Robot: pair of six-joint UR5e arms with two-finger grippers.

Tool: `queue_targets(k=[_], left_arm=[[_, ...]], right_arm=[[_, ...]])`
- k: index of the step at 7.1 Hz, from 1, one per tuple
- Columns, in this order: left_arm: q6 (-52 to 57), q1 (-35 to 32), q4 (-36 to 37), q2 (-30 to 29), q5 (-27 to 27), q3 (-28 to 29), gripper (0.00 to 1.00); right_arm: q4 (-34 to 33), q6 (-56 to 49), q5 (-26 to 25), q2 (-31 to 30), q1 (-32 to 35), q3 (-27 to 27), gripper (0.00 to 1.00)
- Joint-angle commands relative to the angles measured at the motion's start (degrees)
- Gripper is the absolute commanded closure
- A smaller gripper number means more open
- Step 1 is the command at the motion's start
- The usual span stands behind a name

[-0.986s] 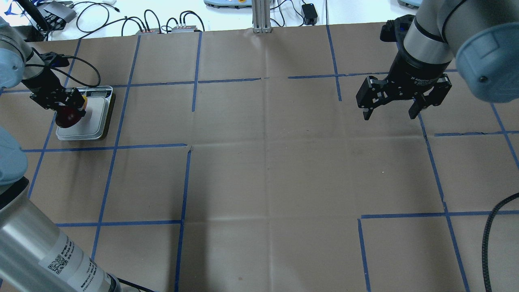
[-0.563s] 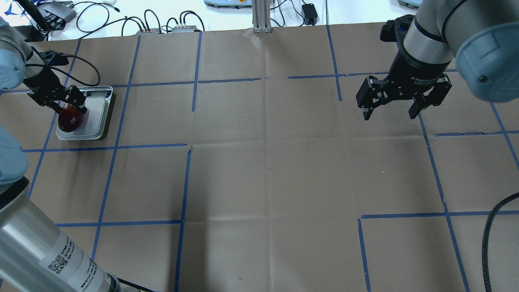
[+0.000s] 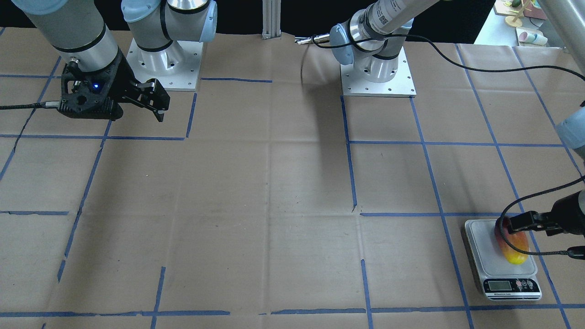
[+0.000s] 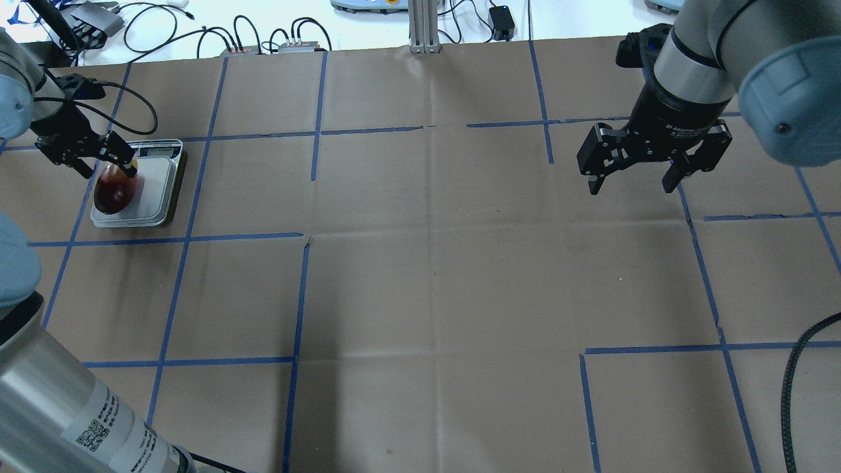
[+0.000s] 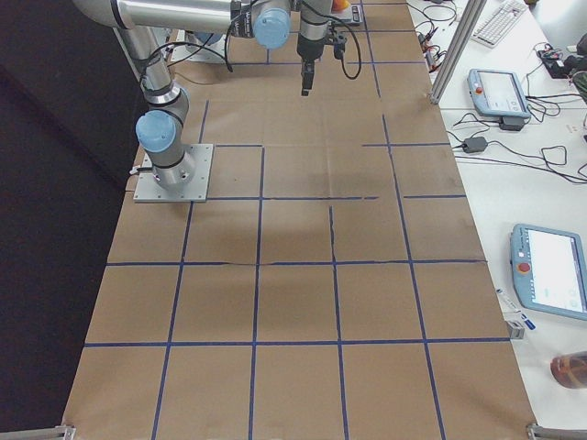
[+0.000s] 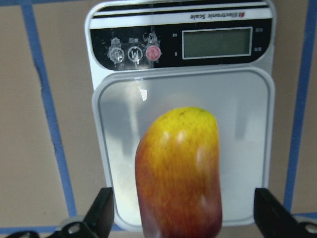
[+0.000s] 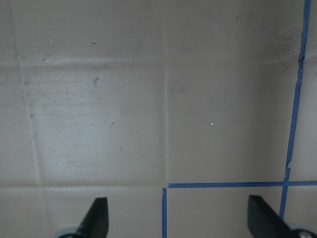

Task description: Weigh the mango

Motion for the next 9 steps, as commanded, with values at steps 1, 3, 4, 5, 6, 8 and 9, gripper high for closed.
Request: queue_targets(k=[1,3,4,5,6,8,9], left_arm=[[-9.3,-5.6,-0.5,11.7,-0.2,-7.1,0.00],[-25.1,-16.0,-6.8,23.4,-0.4,-13.4,0.00],[-32.3,-21.0,-9.6,27.3,-0.6,-14.9,0.00],[-33.7,-25.7,-9.6,29.0,-0.8,-15.2,0.00],[-33.6,-27.8,-9.6,29.5,-0.1,-15.5,0.00],[-33.3,-27.9,-9.7,30.0,0.3,-15.6,0.00],[-33.1,-27.8,-9.7,30.2,0.4,-15.6,0.00]], right_arm=[[0.0,0.0,0.0,0.0,0.0,0.0,0.00],[0.0,0.0,0.0,0.0,0.0,0.0,0.00],[0.0,0.0,0.0,0.0,0.0,0.0,0.00],[0.0,0.0,0.0,0.0,0.0,0.0,0.00],[0.0,0.0,0.0,0.0,0.0,0.0,0.00],[0.0,0.0,0.0,0.0,0.0,0.0,0.00],[0.0,0.0,0.0,0.0,0.0,0.0,0.00]])
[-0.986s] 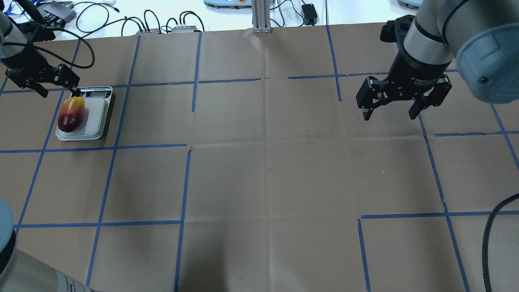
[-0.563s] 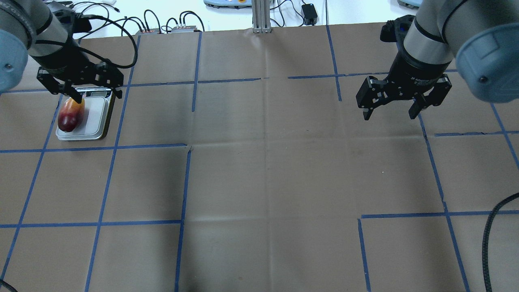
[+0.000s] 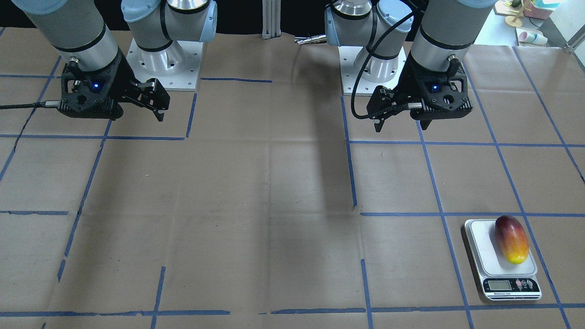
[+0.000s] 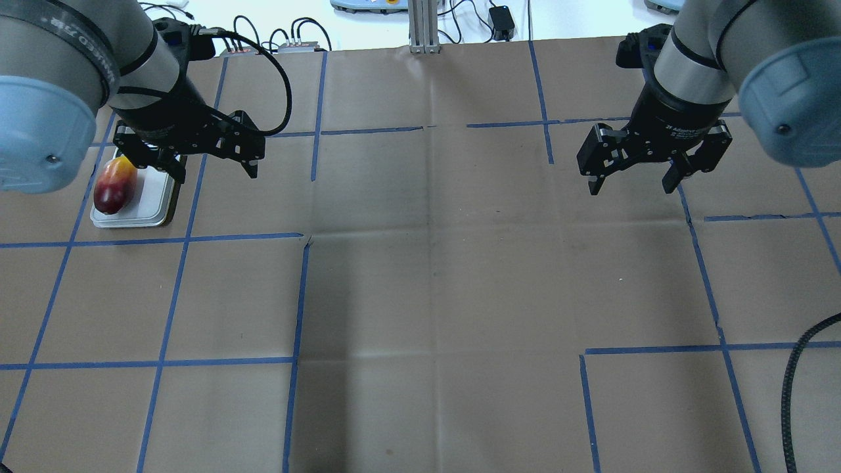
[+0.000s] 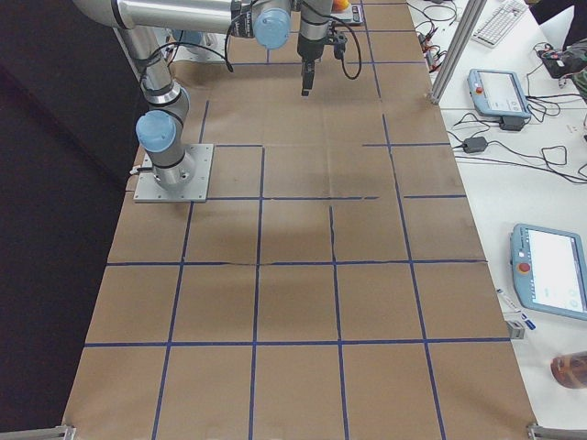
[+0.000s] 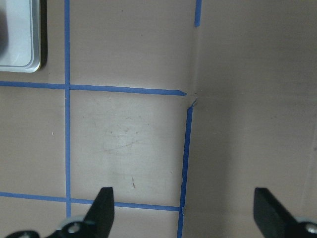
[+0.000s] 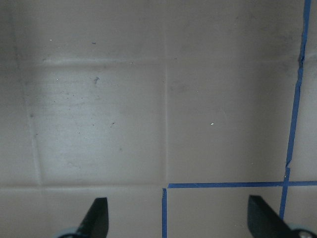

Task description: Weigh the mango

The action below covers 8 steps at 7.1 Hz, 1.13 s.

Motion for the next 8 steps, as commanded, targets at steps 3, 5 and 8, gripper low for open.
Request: queue_targets(k=[3,5,8], left_arm=[[0.5,-0.1,0.4,0.1,0.2,-0.1,0.00],[0.7,0.0,0.3,0.1,-0.3,-0.2,0.00],[4.9,0.0,0.4,0.1,-0.7,-0.3,0.00]], right_arm=[[0.0,0.0,0.0,0.0,0.0,0.0,0.00],[0.0,0.0,0.0,0.0,0.0,0.0,0.00],[0.0,0.0,0.0,0.0,0.0,0.0,0.00]])
